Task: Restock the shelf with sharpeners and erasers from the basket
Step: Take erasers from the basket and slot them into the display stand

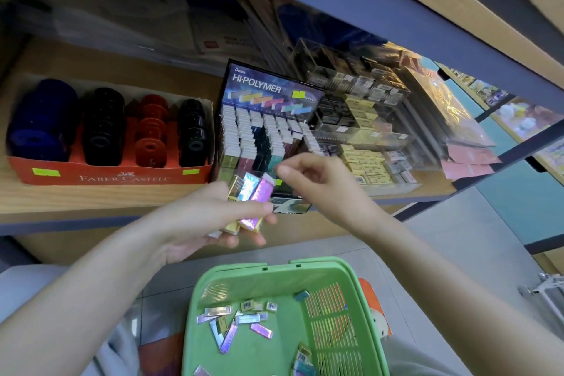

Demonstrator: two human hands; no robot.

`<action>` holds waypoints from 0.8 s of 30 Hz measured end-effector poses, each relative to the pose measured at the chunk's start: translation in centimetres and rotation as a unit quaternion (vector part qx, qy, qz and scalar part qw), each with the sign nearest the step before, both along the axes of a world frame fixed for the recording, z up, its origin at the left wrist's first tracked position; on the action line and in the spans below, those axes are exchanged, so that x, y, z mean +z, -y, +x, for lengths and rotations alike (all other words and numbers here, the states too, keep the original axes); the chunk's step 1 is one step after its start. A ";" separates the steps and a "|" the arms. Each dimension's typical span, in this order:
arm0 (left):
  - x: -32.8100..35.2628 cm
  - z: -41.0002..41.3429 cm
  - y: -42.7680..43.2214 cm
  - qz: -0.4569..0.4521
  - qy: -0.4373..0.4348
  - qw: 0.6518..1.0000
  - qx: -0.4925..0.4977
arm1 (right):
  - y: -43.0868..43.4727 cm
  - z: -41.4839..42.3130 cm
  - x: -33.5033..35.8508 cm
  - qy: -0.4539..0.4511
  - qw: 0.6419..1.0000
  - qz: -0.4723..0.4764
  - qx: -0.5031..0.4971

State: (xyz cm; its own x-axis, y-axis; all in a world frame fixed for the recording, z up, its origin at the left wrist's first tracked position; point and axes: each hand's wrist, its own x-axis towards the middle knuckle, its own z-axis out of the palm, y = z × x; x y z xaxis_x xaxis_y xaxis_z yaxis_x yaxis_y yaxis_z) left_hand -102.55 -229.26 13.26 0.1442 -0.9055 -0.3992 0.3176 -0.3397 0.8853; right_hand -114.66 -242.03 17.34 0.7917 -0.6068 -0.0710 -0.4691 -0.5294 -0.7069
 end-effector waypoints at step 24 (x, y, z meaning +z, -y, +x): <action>0.8 -0.5 0.0 -0.010 -0.086 0.987 0.138 | 4.9 -0.7 1.2 0.159 0.971 -0.076 -0.160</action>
